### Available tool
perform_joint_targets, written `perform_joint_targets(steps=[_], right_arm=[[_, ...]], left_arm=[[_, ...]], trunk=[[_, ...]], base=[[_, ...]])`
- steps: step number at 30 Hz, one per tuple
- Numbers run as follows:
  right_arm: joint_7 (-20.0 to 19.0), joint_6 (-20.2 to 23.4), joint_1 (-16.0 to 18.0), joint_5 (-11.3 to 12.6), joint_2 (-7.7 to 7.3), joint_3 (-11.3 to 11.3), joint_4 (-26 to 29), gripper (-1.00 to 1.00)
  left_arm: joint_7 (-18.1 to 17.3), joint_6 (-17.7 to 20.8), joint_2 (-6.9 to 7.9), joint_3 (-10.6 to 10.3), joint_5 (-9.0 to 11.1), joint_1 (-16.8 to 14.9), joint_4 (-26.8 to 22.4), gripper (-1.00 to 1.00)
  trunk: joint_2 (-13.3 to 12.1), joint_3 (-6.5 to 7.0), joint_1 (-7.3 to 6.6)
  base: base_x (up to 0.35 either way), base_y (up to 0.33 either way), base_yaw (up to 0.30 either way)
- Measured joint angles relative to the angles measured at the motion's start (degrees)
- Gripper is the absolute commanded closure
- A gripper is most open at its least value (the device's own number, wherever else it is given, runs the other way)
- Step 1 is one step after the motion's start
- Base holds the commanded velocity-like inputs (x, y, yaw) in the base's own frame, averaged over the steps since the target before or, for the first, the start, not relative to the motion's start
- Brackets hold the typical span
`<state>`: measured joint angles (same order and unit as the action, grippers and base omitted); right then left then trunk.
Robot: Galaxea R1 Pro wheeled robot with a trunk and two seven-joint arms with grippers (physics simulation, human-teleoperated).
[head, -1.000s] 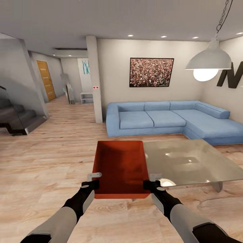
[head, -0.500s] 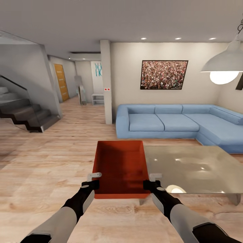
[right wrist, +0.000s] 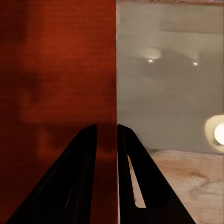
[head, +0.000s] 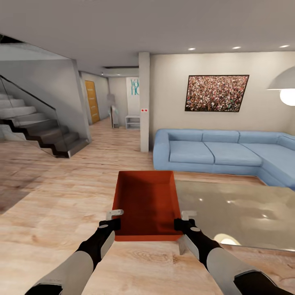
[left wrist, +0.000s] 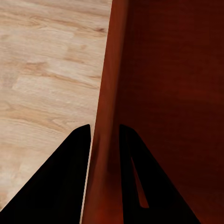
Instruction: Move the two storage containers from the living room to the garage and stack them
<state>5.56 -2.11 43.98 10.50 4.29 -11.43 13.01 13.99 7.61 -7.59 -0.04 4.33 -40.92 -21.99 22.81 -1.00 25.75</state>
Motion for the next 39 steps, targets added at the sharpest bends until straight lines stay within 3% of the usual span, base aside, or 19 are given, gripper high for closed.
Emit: perform_joint_targets(steps=[12, 23, 39], right_arm=[[0.0, 0.0, 0.0, 0.0, 0.01, 0.0, 0.0, 1.0], [0.0, 0.0, 0.0, -0.2, 0.13, 0.2, 0.0, 1.0], [0.0, 0.0, 0.0, -0.1, 0.08, 0.1, 0.0, 1.0]], left_arm=[[0.0, 0.0, 0.0, 0.0, 0.0, 0.0, 0.0, 1.0], [-0.1, 0.0, 0.13, 0.0, 0.1, 0.0, 0.0, 1.0], [-0.1, 0.0, 0.08, 0.0, 0.1, 0.0, 0.0, 1.0]], trunk=[[0.0, 0.49, 0.01], [0.0, 0.58, 0.01], [0.0, 0.58, 0.01]], base=[[0.0, 0.0, 0.25], [0.0, 0.0, 0.056], [0.0, 0.0, 0.265]])
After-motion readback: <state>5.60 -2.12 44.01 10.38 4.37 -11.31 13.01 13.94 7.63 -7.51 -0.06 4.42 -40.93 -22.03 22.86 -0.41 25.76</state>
